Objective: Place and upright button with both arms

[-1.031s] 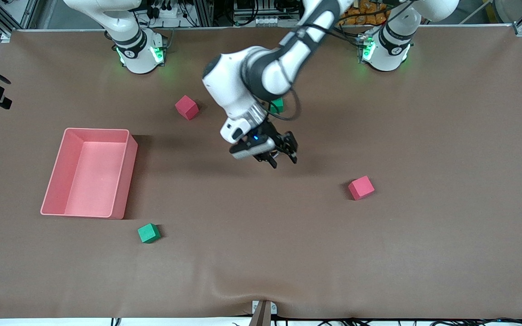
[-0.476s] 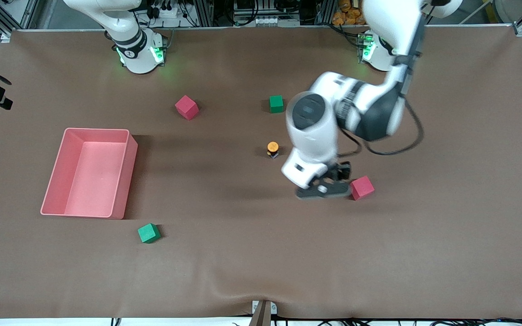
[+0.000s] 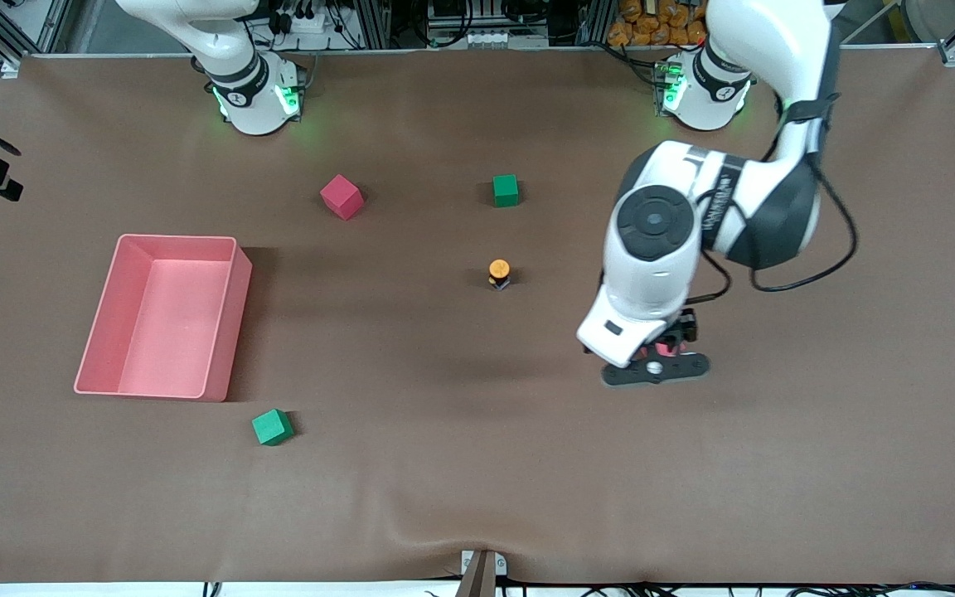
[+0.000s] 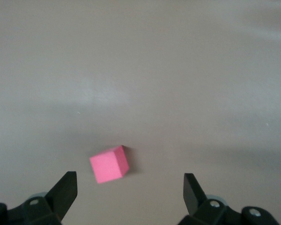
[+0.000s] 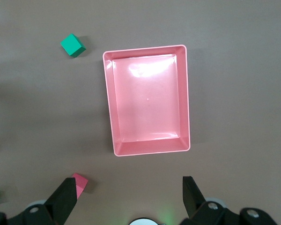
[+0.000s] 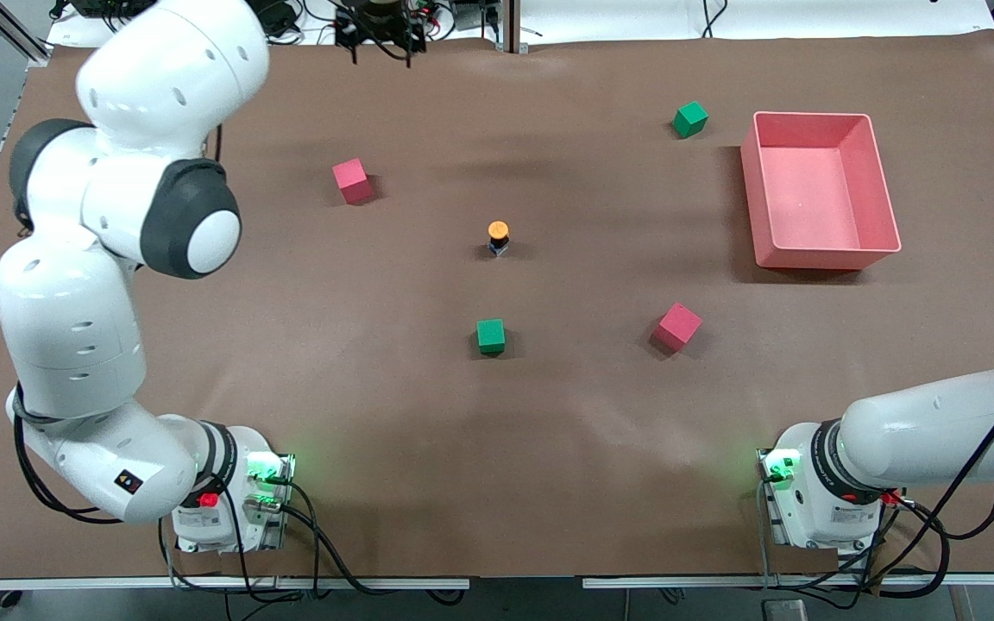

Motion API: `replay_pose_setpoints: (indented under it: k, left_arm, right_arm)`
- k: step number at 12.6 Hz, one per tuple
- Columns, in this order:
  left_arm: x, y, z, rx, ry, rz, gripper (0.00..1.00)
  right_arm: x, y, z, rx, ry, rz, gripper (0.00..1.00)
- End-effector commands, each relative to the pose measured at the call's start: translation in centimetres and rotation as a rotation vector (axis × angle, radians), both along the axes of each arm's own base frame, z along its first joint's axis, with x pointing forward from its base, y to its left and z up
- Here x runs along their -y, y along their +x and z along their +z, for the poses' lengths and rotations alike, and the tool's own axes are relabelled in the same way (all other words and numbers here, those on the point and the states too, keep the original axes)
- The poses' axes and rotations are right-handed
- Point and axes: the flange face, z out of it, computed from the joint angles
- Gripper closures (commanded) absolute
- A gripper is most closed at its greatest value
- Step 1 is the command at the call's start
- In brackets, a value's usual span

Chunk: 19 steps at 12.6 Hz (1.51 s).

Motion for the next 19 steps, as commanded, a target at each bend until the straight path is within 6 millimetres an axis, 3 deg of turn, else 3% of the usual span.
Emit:
replay_pose_setpoints:
  k: [1,4,7,8,12,14,18,19]
  left_arm:
    - [-5.9,1.6,2.4,-0.006,-0.027,-0.021,0.00]
    - [-12.7,2.9,5.8,0.018,-0.044,-0.019,0.00]
    - [-20.1,3.9,7.3,-0.001,-0.150,-0.033,0.00]
    - [-21.5,4.0,7.6,-0.009,-0.158,-0.043,0.00]
    - [-25.9,2.7,8.6,-0.066,-0.178,-0.023,0.00]
    - [-27.3,1.8,10.3,-0.066,-0.245,-0.021,0.00]
    - [-27.4,-3.5,14.2,-0.133,-0.234,-0.010,0.00]
    - [-28.4,-5.1,15.2,-0.132,-0.227,-0.006,0.00]
  right_arm:
    - [0.0,-0.1,0.2,0.000,0.011,-0.016,0.00]
    - [0.0,-0.1,0.1,-0.002,0.011,-0.016,0.00]
    - [0.0,-0.1,0.2,0.000,0.011,-0.016,0.00]
    - [0.0,-0.1,0.1,-0.002,0.011,-0.016,0.00]
    - [0.0,-0.1,0.2,0.000,0.011,-0.016,0.00]
    - [0.0,-0.1,0.2,0.000,0.011,-0.016,0.00]
    - [-0.1,-0.1,0.2,0.000,0.010,-0.015,0.00]
    - [-0.1,-0.1,0.2,0.000,0.010,-0.015,0.00]
